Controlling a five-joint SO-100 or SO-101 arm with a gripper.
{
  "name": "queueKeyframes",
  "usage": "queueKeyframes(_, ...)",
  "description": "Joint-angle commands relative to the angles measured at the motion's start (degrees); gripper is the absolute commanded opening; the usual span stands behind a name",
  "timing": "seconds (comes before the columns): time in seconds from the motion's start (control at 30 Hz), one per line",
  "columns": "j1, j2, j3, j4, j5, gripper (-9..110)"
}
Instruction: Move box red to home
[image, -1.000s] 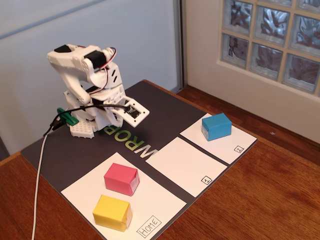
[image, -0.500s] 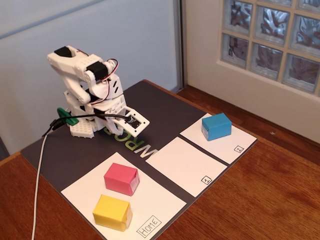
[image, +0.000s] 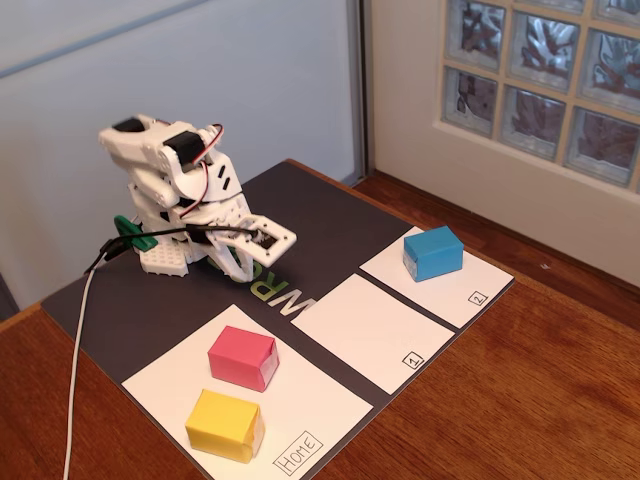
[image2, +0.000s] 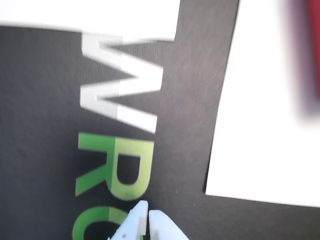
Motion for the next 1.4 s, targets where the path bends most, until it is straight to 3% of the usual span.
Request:
queueKeyframes(0.0, -0.9, 10.4, 3.0, 4.4, 0.6, 0)
queueKeyframes(1.37, -1.1, 10.4, 4.1, 4.4, 4.9, 0)
